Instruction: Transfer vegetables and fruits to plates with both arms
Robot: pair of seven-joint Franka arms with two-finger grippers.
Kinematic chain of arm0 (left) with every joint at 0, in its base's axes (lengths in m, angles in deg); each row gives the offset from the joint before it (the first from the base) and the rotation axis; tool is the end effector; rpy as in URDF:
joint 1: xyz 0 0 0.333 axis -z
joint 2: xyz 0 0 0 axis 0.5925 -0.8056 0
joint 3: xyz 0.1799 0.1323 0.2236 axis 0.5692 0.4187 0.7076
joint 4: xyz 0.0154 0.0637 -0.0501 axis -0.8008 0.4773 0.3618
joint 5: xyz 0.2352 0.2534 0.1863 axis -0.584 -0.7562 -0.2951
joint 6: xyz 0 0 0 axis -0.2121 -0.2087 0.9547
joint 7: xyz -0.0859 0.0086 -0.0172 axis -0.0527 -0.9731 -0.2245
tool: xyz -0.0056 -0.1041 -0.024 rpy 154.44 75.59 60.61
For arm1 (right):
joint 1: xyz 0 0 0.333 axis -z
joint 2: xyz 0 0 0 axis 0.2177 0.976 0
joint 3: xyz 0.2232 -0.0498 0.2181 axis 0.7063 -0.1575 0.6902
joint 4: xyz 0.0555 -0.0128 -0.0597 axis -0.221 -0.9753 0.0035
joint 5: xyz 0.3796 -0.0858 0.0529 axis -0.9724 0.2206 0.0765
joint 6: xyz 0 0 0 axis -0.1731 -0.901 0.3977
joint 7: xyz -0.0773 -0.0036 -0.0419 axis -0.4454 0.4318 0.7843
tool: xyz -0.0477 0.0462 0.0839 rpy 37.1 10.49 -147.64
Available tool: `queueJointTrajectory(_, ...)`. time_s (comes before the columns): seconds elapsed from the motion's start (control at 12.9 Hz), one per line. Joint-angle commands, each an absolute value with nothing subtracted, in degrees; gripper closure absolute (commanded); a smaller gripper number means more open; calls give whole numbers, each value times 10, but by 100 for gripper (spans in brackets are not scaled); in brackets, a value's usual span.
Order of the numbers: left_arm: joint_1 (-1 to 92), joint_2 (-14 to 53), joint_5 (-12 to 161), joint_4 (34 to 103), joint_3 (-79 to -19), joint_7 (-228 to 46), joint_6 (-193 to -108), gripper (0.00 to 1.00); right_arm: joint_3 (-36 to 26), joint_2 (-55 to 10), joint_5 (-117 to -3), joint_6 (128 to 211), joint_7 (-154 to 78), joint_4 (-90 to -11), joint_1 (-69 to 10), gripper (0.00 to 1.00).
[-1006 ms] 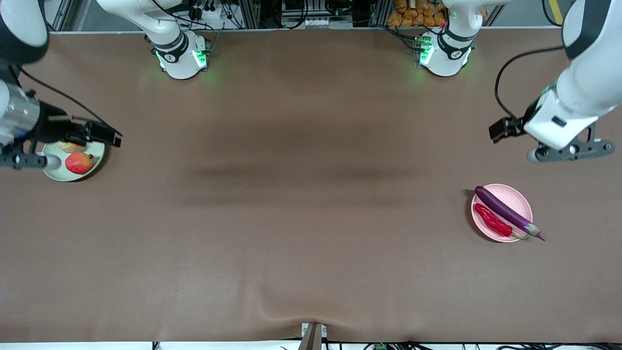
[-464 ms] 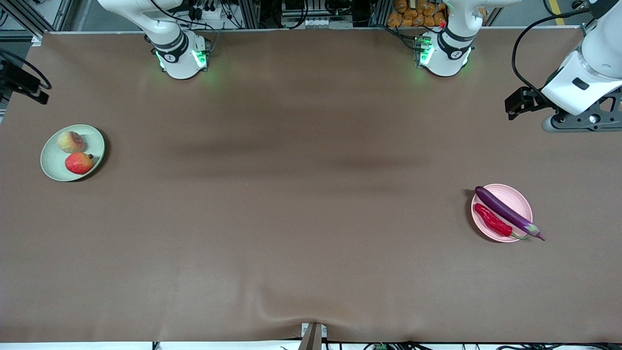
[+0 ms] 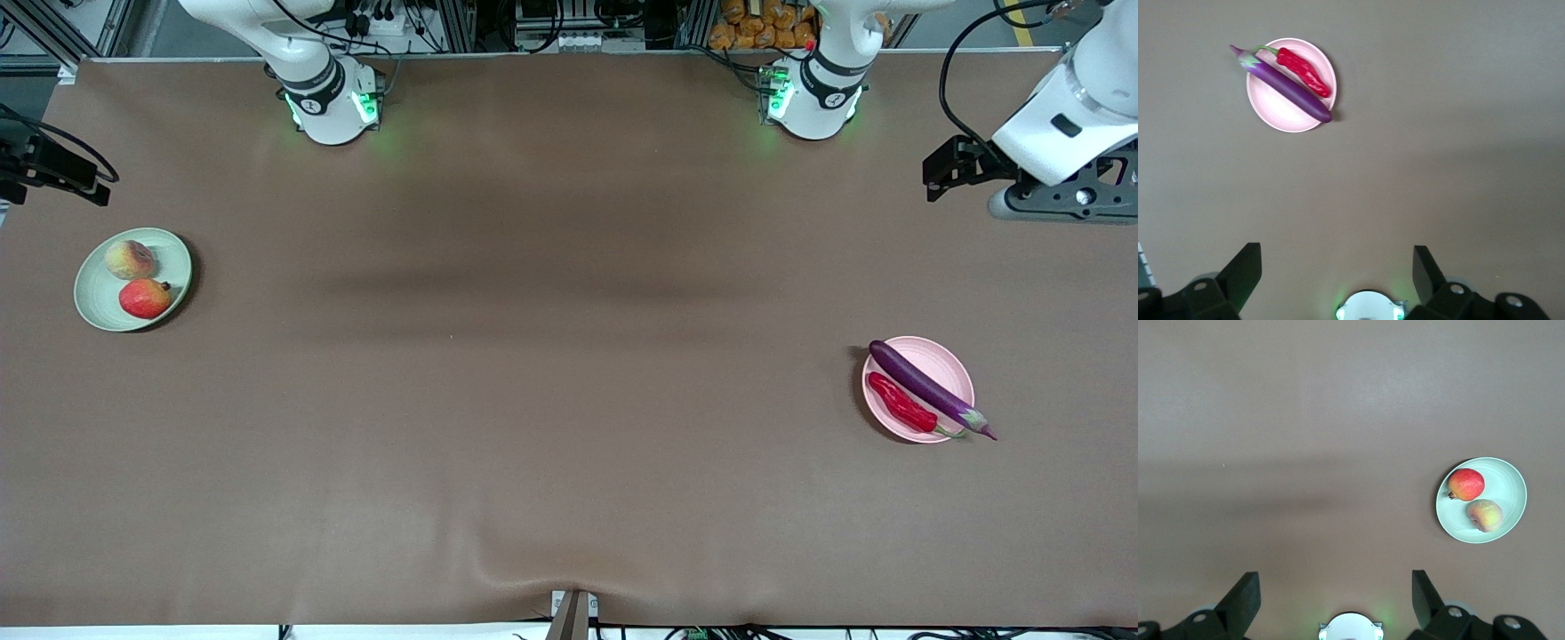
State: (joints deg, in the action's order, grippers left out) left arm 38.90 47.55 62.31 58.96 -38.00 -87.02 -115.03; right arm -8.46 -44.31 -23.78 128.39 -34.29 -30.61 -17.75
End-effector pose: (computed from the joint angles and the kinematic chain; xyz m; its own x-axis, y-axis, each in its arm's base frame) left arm 0.5177 -0.0843 0.6376 0.9876 -0.1211 -0.0999 -0.1279 -0.9897 -0.0643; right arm 0.5342 -0.0302 0.6737 0.9934 -0.0387 -0.1084 -0.0394 -0.9992 -0.0052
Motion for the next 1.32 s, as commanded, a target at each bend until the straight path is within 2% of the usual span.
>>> queueJointTrajectory(0.0, 381, 484, 648, 585, -376, -863, -1139, 0, -70, -487, -221, 1324, -353, -366, -138, 0)
queueJointTrajectory(0.08, 381, 485, 648, 586, -376, -863, -1139, 0, -69, -505, -225, 1347, -354, -397, -131, 0)
queueJointTrajectory(0.31, 381, 485, 647, 584, -376, -862, -1139, 0, -54, -509, -220, 1348, -354, -400, -128, 0)
queueJointTrajectory(1.24, 370, 481, 657, 569, -376, -863, -1141, 0, -57, -508, -226, 1347, -353, -400, -139, 0)
